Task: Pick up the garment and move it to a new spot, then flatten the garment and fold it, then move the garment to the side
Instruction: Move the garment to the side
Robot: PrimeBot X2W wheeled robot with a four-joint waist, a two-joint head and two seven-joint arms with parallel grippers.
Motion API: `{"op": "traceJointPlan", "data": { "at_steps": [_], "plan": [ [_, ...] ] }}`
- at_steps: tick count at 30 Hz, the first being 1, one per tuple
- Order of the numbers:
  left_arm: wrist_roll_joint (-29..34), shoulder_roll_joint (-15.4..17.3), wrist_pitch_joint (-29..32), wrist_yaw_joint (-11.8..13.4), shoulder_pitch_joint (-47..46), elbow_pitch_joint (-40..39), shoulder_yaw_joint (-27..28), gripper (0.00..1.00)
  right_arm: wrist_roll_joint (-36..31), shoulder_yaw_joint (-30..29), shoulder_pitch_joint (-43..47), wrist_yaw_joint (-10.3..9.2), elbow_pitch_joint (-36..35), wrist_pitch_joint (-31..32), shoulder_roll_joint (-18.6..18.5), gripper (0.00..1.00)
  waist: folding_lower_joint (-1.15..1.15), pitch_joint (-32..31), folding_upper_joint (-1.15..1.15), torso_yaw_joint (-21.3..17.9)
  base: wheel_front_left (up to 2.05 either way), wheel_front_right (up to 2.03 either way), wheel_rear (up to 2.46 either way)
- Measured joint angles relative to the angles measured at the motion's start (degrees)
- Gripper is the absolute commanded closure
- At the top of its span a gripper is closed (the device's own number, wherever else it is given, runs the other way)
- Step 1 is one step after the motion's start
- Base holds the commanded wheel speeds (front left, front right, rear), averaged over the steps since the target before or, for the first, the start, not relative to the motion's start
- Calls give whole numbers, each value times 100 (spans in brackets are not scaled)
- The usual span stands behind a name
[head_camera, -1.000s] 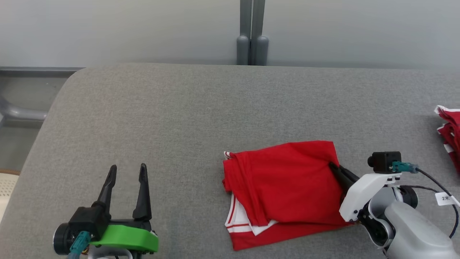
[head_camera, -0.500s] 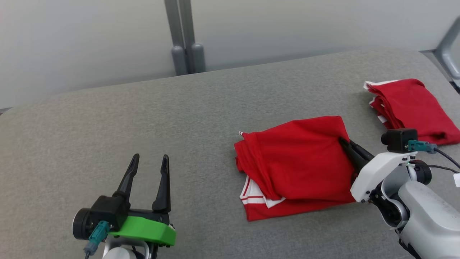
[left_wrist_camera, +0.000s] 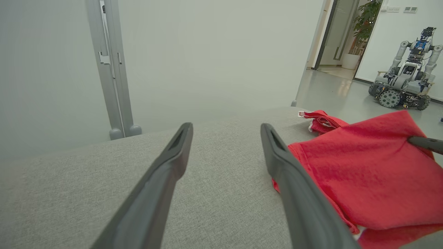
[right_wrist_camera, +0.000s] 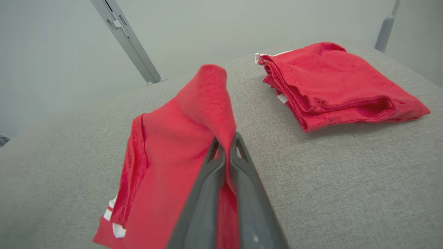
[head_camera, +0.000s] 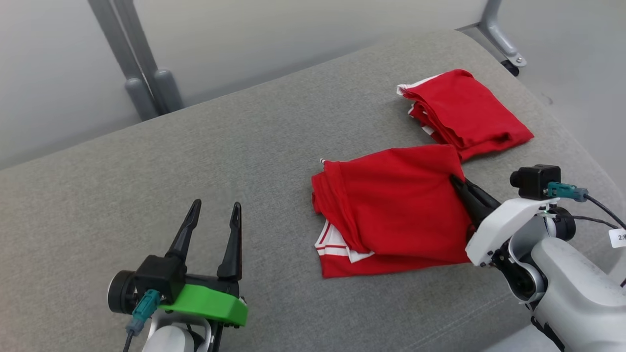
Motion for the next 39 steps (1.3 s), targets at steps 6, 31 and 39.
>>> {"op": "traceJointPlan", "data": {
  "at_steps": [6,31,39],
  "plan": [
    [42,81,9,-1,-138,24,-34,0,82,232,-474,0,-34,14,41,100,0,258,0,-285,0,0,0],
    [314,303,237,-8,-1023,-105,-332,0,913,376,-2861,1,1110,220,-1839,100,0,2104,0,373,0,0,0],
    [331,276,227,21,-1191,-107,-444,0,878,544,-3004,1,2370,-25,-1927,91,1,2466,0,856,0,0,0]
  ]
}}
